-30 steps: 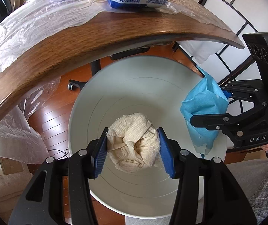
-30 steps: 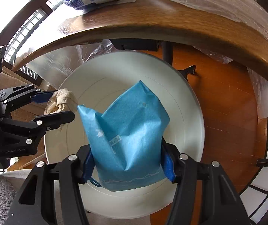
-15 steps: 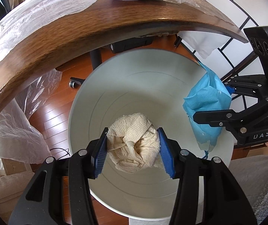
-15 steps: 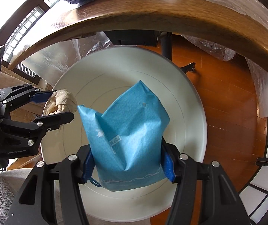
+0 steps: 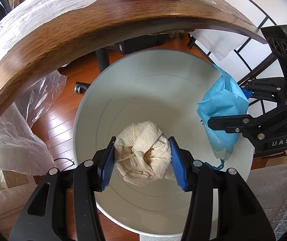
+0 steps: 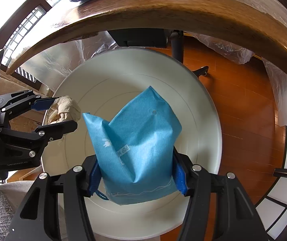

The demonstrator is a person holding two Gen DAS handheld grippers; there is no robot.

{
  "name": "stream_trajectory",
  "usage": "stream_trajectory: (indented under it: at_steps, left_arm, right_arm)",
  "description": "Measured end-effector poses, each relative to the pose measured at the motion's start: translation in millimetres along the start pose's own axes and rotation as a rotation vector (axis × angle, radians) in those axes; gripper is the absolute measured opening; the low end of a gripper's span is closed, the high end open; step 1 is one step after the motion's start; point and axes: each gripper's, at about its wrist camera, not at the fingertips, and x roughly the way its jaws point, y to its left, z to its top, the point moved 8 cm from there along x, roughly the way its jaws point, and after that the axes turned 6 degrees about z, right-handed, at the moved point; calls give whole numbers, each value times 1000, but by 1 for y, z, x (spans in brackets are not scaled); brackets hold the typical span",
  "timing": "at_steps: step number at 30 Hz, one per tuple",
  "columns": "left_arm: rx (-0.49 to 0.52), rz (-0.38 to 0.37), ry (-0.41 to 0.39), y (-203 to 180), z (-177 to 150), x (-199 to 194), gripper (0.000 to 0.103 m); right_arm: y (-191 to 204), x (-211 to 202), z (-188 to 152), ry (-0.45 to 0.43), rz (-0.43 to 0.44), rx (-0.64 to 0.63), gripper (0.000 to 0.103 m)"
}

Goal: Collect trash
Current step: 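Open both tools to drop the tissue and blue bag into the bin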

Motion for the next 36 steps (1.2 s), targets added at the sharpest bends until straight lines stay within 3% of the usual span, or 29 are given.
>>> stream_trajectory:
  at_steps: [36]
  left_arm:
    - [10,-3,9,4,2,7,52]
  right_arm:
    - [-2,6,-8,14,0,14,57]
